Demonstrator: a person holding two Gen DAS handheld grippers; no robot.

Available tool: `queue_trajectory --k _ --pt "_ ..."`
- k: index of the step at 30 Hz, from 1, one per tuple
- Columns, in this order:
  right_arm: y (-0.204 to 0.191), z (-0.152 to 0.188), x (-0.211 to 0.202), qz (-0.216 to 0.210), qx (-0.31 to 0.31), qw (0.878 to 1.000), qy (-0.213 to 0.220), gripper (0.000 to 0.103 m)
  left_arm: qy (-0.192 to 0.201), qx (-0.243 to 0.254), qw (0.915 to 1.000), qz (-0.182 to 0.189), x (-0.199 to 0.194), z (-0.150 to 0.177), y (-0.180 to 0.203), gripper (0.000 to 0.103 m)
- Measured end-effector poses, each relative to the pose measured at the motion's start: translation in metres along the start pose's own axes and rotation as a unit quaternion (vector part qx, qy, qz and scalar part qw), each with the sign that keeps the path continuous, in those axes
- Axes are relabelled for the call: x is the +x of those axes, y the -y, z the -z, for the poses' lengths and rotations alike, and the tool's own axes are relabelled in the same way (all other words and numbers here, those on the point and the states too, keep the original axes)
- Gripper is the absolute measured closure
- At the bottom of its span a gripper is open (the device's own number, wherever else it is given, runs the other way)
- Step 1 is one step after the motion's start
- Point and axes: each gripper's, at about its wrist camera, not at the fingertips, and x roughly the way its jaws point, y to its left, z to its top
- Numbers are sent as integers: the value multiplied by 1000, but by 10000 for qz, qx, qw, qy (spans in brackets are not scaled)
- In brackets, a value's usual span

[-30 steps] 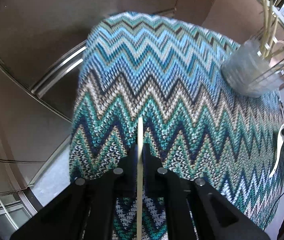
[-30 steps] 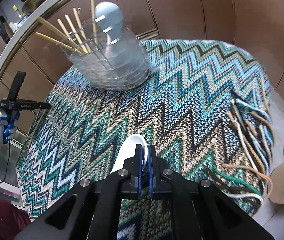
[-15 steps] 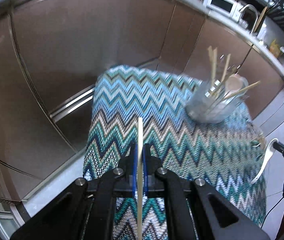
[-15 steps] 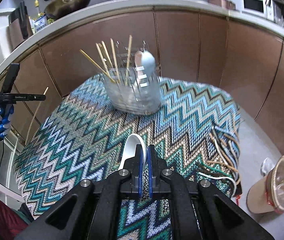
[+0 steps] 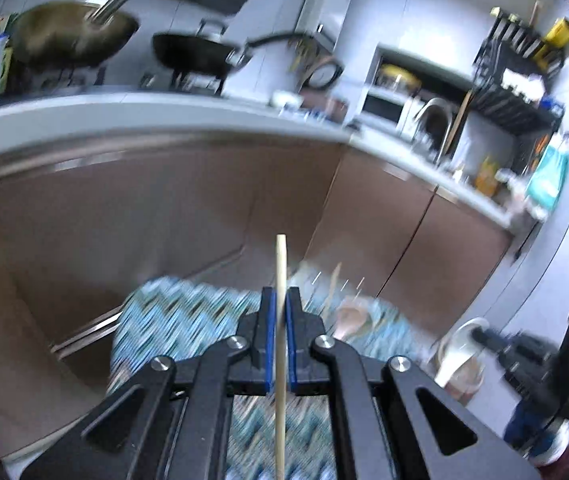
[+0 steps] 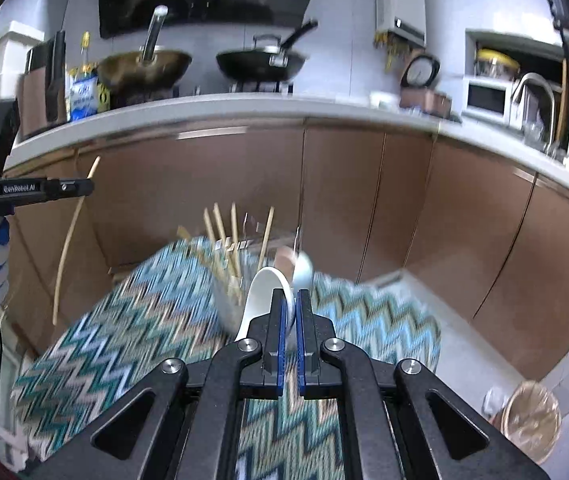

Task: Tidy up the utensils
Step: 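Lift the spoon and chopstick up over the wire holder with both tools, then open both tools to drop the spoon and chopstick into the holder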

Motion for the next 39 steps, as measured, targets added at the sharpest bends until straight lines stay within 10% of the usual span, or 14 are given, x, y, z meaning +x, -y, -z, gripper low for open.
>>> queue_trajectory --k 11,27,39 --pt "2 -47 45 476 -274 9957 741 99 1267 -219 9917 17 71 -37 54 98" --pt "-18 -6 124 752 -727 9922 684 98 1934 -248 9771 -851 149 22 38 96" --pt "-19 0 97 726 -388 9934 799 66 1860 -331 9787 -808 105 32 25 58"
